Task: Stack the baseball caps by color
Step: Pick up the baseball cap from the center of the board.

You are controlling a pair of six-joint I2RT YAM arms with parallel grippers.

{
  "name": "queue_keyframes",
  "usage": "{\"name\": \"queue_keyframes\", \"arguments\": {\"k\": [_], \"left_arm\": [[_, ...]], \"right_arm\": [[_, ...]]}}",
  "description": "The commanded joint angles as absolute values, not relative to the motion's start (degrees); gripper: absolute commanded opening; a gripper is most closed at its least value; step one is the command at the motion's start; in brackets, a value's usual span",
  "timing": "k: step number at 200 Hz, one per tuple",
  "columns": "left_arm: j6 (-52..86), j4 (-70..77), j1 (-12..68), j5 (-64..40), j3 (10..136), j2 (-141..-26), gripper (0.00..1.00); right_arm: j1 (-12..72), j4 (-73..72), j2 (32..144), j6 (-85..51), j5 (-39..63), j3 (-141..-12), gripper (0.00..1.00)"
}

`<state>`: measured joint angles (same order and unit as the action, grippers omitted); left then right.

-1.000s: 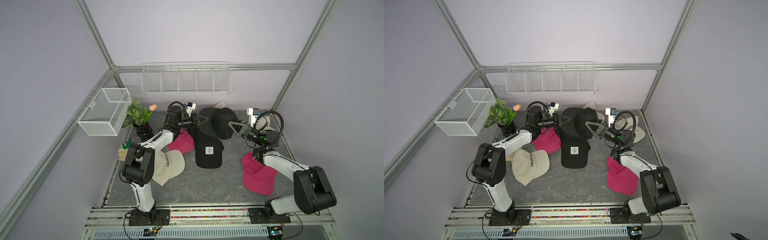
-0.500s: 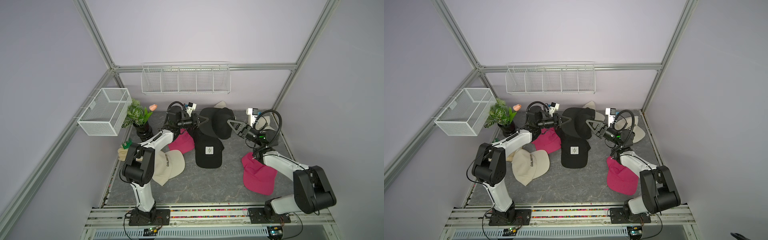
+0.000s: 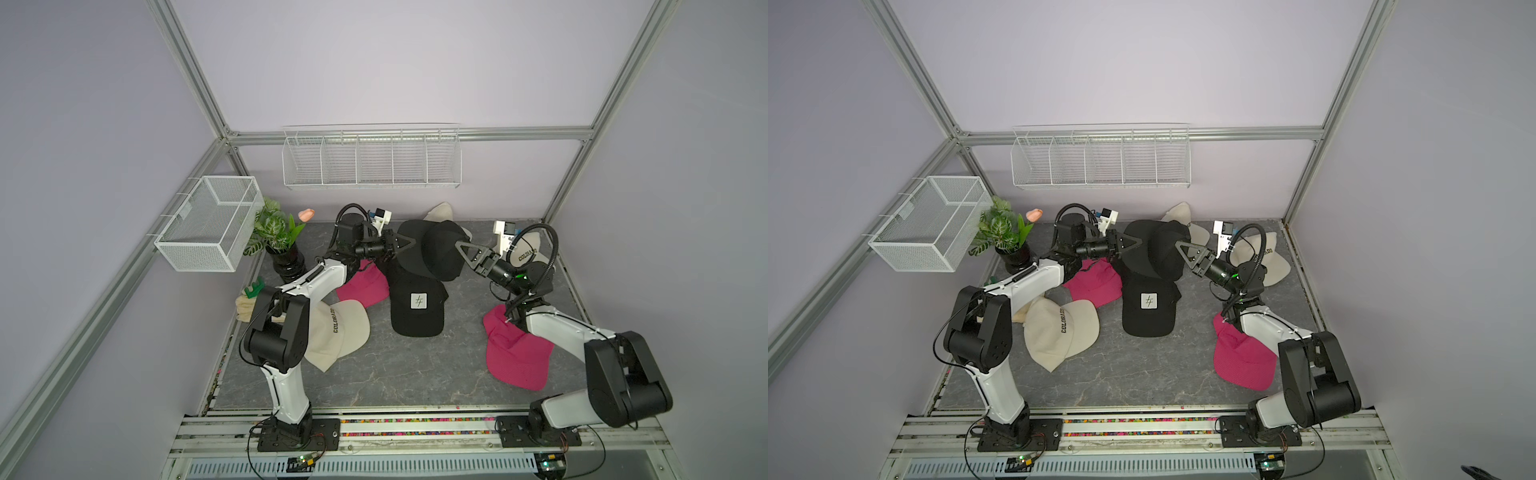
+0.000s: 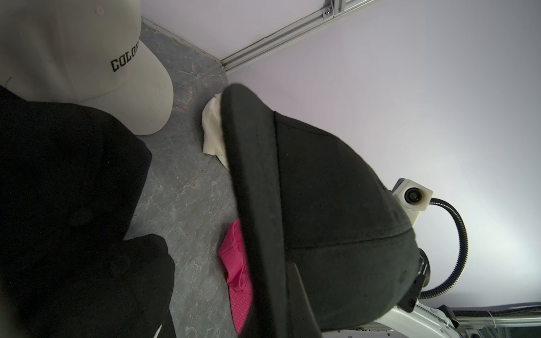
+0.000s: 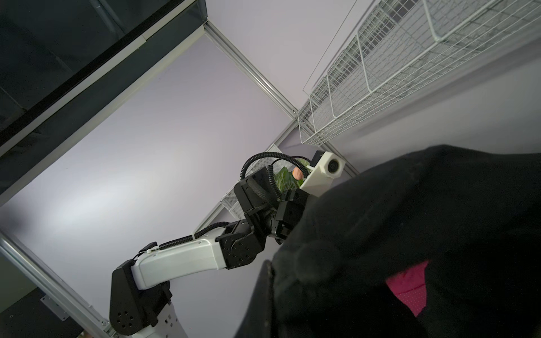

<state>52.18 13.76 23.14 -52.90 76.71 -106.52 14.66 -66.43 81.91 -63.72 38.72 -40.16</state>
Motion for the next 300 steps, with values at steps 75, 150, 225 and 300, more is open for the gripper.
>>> {"name": "queue_keyframes", "arguments": {"k": [75, 150, 225, 300], "left_arm": [[27.7, -4.4, 19.6, -32.3, 77.4, -97.9, 1.0], [-0.6, -11.1, 20.7, -38.6, 80.0, -89.9, 1.0], [-29.6, -34.9, 26.9, -48.8, 85.4, -87.5, 1.0], [-47.6, -51.7, 28.4, -52.9, 87.6, -86.4, 0.99]], "right_arm": [[14.9, -2.4, 64.1, -8.0, 41.0, -55.3, 0.07], [21.3, 30.2, 68.7, 28.6, 50.8, -69.3, 0.12], [29.4, 46.6, 76.2, 54.1, 47.7, -76.7, 0.11], [39.7, 61.6, 84.5, 66.5, 34.4, -86.0, 0.11]]}}
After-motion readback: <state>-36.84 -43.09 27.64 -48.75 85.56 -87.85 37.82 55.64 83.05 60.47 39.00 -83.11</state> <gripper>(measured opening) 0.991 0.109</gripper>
